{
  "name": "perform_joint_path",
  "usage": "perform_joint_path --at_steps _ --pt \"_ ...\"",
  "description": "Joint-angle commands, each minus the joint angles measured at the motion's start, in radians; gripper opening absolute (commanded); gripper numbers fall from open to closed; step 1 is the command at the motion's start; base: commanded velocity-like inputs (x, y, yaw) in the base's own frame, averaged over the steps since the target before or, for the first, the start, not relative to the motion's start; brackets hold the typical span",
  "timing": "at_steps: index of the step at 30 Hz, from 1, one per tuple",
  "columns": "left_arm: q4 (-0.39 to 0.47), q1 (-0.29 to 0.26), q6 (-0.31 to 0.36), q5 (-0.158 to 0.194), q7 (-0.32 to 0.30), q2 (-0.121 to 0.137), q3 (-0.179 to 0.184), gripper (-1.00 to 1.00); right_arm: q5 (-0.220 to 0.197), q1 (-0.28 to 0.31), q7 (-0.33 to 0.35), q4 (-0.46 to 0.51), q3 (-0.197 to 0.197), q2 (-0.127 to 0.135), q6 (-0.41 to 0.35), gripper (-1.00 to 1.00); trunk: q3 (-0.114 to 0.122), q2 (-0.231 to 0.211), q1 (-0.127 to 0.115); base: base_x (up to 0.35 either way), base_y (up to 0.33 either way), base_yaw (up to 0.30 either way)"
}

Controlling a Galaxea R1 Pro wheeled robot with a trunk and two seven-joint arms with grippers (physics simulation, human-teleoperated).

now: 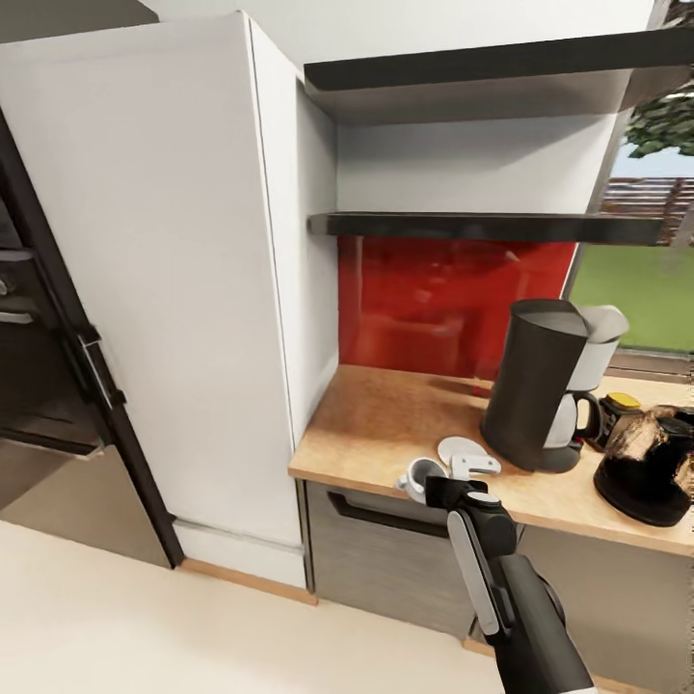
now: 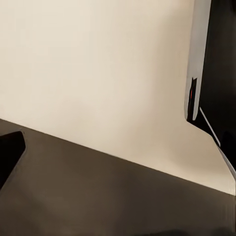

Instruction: Set up a coffee station on the kitchen countertop: keep the coffee maker on the countertop, move the bottle of coffee from the kitchen shelf to the counter next to the coffee maker, place a paper coffee filter on top of the coffee maker, put the saucer next to the coffee maker with the coffee cup on the saucer, and place the electric kettle next to the coffee maker.

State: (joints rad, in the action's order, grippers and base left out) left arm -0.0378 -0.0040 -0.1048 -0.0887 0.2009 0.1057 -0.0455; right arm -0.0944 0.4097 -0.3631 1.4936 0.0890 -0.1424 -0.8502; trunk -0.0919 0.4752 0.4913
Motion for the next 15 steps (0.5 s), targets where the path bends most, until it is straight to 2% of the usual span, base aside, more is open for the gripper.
perform_joint_path --at_steps 1,6,11,15 --pt "-0.002 -0.001 -0.005 -0.009 0.004 0.000 -0.005 1.00 -0.010 0.001 -0.010 0.001 0.001 0.000 -0.003 -1.00 -0.002 0.002 0.001 0.168 0.199 -0.300" --pt "-0.002 -0.001 -0.004 -0.009 0.004 0.000 -0.005 1.00 -0.010 0.001 -0.010 0.001 0.000 0.000 -0.003 -1.00 -0.002 0.002 0.001 0.157 0.138 -0.300" --pt "-0.002 -0.001 -0.004 -0.009 0.004 0.000 -0.005 1.00 -0.009 0.001 -0.011 0.001 0.000 0.000 -0.003 -1.00 -0.002 0.002 0.001 0.109 0.012 -0.298" --pt "-0.002 -0.001 -0.004 -0.009 0.004 0.001 -0.003 1.00 -0.006 0.001 -0.014 0.001 -0.001 0.000 -0.004 -1.00 -0.002 0.002 0.001 0.095 0.000 -0.103"
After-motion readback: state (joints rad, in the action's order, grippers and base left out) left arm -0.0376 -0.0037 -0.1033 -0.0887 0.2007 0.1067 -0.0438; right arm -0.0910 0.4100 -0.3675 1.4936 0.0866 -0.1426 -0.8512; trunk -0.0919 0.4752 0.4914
